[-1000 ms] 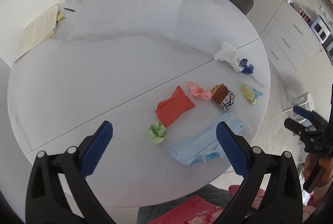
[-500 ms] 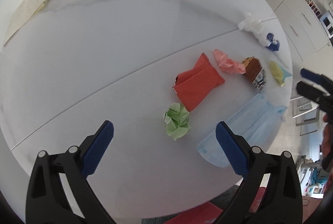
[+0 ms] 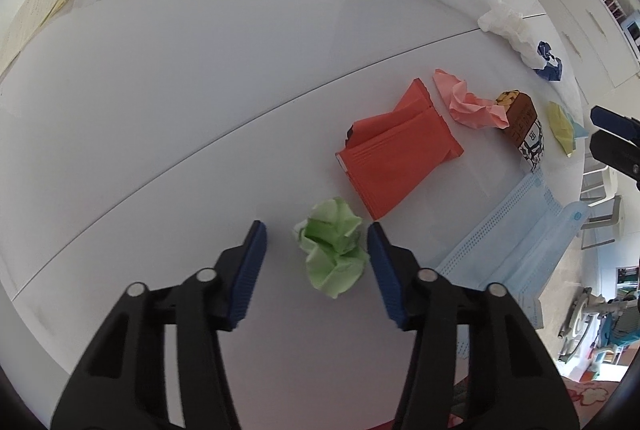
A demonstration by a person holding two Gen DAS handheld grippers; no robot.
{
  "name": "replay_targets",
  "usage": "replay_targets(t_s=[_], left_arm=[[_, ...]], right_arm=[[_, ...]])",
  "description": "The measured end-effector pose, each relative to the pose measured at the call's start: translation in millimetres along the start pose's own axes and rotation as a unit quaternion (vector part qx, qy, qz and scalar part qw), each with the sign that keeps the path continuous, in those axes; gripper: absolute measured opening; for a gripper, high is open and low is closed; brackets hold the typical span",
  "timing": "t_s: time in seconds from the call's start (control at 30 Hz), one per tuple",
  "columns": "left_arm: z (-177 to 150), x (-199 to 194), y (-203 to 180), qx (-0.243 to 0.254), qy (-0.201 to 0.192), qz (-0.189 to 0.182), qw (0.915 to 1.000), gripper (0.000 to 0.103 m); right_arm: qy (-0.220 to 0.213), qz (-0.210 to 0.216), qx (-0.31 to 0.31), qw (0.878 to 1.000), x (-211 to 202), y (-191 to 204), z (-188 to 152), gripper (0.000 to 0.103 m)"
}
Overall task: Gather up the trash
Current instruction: 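Grasp the brown-and-white milk carton with the right tool while the left tool reaches the green paper, then close the left tool on the crumpled green paper while the right tool holds the carton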
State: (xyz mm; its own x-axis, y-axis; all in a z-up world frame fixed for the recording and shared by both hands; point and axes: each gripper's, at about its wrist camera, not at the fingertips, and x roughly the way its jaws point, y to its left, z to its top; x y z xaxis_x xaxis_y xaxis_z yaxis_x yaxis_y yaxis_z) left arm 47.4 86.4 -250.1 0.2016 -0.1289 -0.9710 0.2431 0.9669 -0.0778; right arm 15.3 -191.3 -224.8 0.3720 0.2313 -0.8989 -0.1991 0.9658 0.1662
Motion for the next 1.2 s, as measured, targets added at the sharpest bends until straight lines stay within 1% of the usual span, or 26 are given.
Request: replay_targets(t_s=[0.07, 0.13, 0.27, 0.4, 0.5, 0.6, 0.63, 0.67, 0.7, 0.77, 0.8, 0.87, 0.93, 1.07, 1.2], left_arm=[[-1, -2, 0, -0.002, -0.001, -0.001, 1.0000, 0.041], [-1, -7, 2, -0.005, -0.005, -0.001, 1.0000, 0.040], [-2, -21, 8, -0.014, -0.016, -0.003, 0.9998, 0.036], [-1, -38, 13, -0.028, -0.031, -0.012, 0.9990, 0.035], [1, -48, 12, -0.031, -0.043, -0.019, 0.9984, 0.035], [1, -52, 11, -0.026, -0.049, -0.018, 0.9983, 0.032], [1, -52, 9, -0.026, -0.048, -0.019, 0.9983, 0.032], [1, -53, 10, -0.027, -0.048, -0.020, 0.9983, 0.032], [0, -55, 12, -0.027, -0.049, -0.022, 0.9982, 0.032], [-1, -58, 9, -0.025, -0.050, -0.023, 0.9981, 0.032], [-5, -63, 11, -0.024, -0.052, -0.024, 0.9981, 0.032], [-2, -67, 6, -0.018, -0.057, -0.025, 0.9979, 0.032], [1, -69, 0, -0.013, -0.061, -0.026, 0.9977, 0.032], [5, -82, -14, 0.007, -0.076, -0.032, 0.9966, 0.032], [7, -86, -27, 0.030, -0.082, -0.028, 0.9958, 0.032]], right_arm=[[0.002, 0.004, -0.009, 1.000, 4, 2, 3, 0.090], [0.006, 0.006, -0.019, 1.000, 9, 5, 6, 0.088], [0.019, 0.012, -0.051, 0.998, 26, 12, 13, 0.079], [0.034, -0.001, -0.090, 0.995, 46, 21, 19, 0.076], [0.048, -0.006, -0.112, 0.993, 57, 26, 19, 0.070], [0.059, -0.013, -0.132, 0.989, 65, 31, 17, 0.059], [0.063, -0.015, -0.137, 0.989, 67, 32, 16, 0.051], [0.062, -0.020, -0.142, 0.988, 67, 32, 16, 0.047], [0.060, -0.024, -0.144, 0.987, 67, 33, 16, 0.046], [0.058, -0.024, -0.140, 0.988, 66, 31, 17, 0.037], [0.054, -0.024, -0.134, 0.989, 65, 29, 18, 0.036], [0.040, -0.019, -0.114, 0.992, 59, 23, 20, 0.033], [0.020, -0.012, -0.090, 0.996, 48, 16, 22, 0.033], [-0.018, -0.011, -0.056, 0.998, 17, 2, 20, 0.033], [-0.048, -0.007, -0.025, 0.999, -19, -12, 5, 0.033]])
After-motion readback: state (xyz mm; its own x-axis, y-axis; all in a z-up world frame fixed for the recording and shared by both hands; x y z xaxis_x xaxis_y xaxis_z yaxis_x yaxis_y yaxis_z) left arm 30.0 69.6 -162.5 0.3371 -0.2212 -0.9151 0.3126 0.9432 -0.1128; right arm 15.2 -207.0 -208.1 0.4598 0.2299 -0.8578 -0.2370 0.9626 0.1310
